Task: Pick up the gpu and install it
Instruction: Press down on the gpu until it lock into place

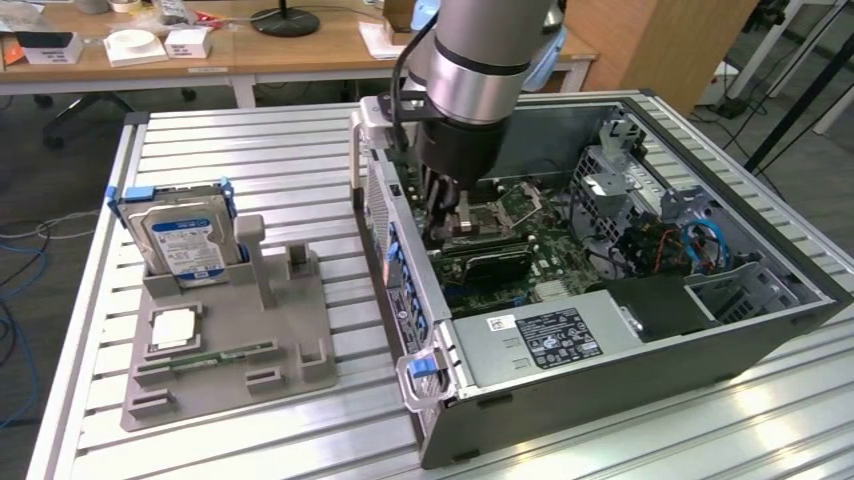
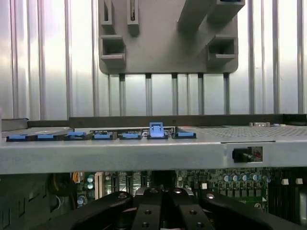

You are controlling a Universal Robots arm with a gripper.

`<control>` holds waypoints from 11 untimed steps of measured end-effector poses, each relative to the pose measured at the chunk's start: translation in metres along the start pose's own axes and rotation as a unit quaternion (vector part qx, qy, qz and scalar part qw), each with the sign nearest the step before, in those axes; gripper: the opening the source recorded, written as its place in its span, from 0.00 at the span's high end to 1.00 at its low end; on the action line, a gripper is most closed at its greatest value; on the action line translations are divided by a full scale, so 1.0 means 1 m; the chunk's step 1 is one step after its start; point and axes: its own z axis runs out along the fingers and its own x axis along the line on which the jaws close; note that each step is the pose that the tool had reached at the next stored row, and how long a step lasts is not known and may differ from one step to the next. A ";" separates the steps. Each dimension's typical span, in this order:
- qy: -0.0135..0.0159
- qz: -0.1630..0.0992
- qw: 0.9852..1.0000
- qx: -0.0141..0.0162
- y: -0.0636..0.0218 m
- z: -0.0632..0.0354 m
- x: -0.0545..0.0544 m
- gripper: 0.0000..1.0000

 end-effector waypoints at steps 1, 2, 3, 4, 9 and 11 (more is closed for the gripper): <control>0.000 0.000 1.000 -0.001 0.0003 0.0001 0.000 0.89; 0.000 0.000 1.000 -0.003 0.0004 0.0000 0.000 0.89; 0.000 0.000 1.000 -0.004 0.0005 -0.0001 0.000 0.89; 0.000 0.000 1.000 -0.004 0.0007 0.0000 0.000 0.89; 0.001 0.000 1.000 -0.007 0.0008 0.0000 0.000 0.89; 0.001 0.000 1.000 -0.007 0.0009 0.0001 0.000 0.89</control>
